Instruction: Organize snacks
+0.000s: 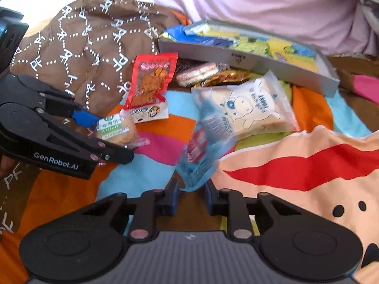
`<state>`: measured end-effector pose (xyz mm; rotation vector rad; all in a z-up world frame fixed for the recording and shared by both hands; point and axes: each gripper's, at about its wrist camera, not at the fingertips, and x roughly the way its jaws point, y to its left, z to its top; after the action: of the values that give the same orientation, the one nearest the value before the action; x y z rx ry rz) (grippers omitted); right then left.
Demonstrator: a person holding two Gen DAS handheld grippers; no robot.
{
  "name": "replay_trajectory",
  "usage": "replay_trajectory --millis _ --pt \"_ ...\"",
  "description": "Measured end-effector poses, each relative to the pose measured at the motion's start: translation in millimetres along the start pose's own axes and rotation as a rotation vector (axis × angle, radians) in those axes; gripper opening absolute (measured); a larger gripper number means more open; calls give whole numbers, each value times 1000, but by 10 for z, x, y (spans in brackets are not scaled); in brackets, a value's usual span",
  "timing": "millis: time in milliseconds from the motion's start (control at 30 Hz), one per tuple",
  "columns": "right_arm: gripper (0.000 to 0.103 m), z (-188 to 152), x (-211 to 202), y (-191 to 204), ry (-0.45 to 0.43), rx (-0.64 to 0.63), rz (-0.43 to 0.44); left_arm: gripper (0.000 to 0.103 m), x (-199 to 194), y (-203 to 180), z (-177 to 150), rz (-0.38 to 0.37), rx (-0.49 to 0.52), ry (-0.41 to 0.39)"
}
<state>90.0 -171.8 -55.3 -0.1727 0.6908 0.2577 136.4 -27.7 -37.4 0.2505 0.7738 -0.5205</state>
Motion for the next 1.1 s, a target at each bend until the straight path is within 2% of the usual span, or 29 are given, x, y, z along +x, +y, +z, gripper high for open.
replay_trajectory --millis 67,233,467,633,700,867,967,1033,1100 --pt "28 9 0 -32 -1 20 11 56 2 -32 -15 4 7 7" --pt "56 27 39 -149 6 98 28 56 -23 -39 -21 38 -8 17" --pt "74 67 204 -433 45 320 82 56 -54 96 13 78 -79 -22" --pt "88 205 420 -550 46 422 117 56 -39 161 23 79 -120 -35" --pt "90 257 496 -588 40 479 123 56 -28 173 25 80 -127 -37" --pt "90 300 634 -667 15 584 114 56 7 217 29 69 -140 -43" --pt "74 238 641 -703 -9 616 93 56 39 223 32 59 -139 -44" --pt "57 168 612 -743 -24 628 75 56 62 231 37 54 -139 -41" --pt "51 112 582 -803 -33 647 91 56 75 242 46 51 -140 -40"
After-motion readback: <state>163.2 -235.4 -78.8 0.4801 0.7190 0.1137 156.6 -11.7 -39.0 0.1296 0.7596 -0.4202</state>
